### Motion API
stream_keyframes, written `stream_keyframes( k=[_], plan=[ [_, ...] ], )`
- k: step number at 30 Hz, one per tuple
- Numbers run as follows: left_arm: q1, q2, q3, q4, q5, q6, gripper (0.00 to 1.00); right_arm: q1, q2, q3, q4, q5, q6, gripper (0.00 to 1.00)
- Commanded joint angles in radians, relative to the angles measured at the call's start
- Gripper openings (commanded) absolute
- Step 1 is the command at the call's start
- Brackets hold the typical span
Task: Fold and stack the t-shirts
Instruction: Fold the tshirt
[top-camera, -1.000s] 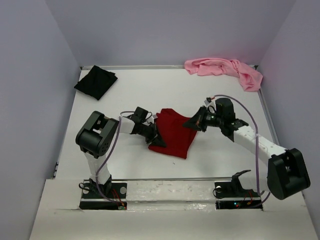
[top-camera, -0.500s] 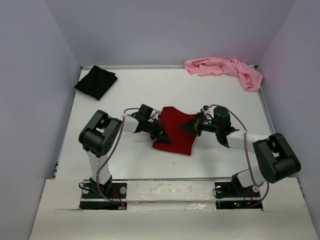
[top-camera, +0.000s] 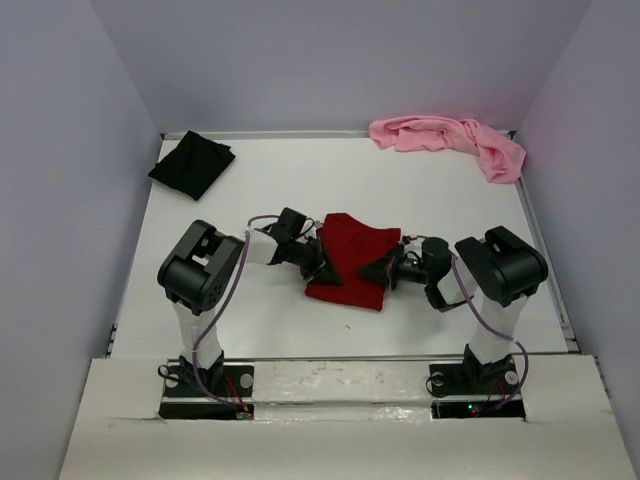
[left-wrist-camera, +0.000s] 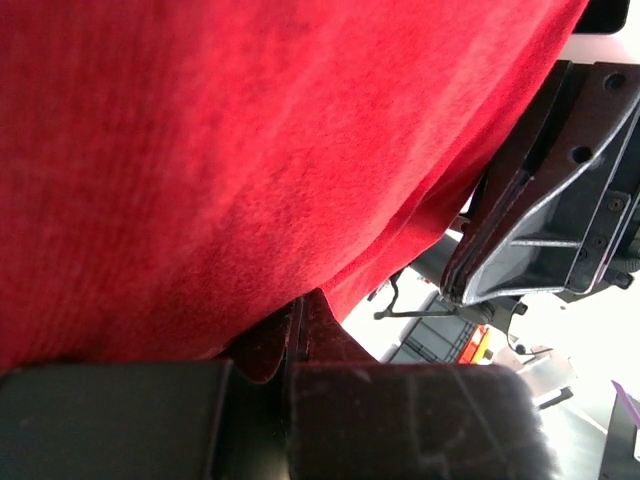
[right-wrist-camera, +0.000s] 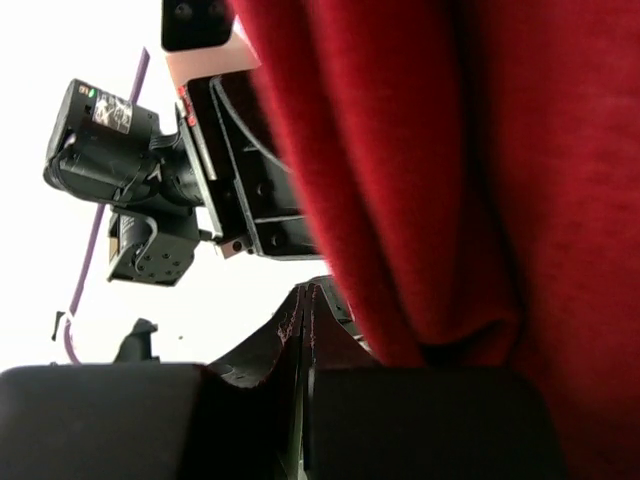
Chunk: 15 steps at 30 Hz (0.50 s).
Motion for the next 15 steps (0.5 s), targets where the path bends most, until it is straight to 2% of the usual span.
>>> stream_keyframes(
  k=[1,4,7,8,9,11,15],
  plan=[
    [-0.002,0.0,0.042,-0.015,-0.006,0.005,0.0,0.002,-0.003,0.005,0.097,-0.02,-0.015,0.0],
    [-0.002,0.006,0.046,-0.016,-0.004,0.007,0.0,0.002,-0.04,0.04,-0.049,-0.024,-0.102,0.0],
    [-0.002,0.007,0.049,-0.018,-0.003,0.007,0.0,0.002,-0.119,0.118,-0.344,-0.003,-0.295,0.0],
    [-0.001,0.007,0.049,-0.018,-0.003,0.008,0.0,0.002,-0.141,0.149,-0.538,0.011,-0.36,0.0],
    [-0.002,0.009,0.051,-0.018,-0.001,0.01,0.0,0.002,-0.161,0.177,-0.616,0.029,-0.48,0.0],
    [-0.002,0.01,0.052,-0.018,-0.001,0.01,0.0,0.002,-0.193,0.241,-0.778,0.078,-0.573,0.0],
    [-0.002,0.015,0.054,-0.018,0.0,0.01,0.0,0.002,-0.179,0.238,-0.769,0.083,-0.688,0.0]
  ],
)
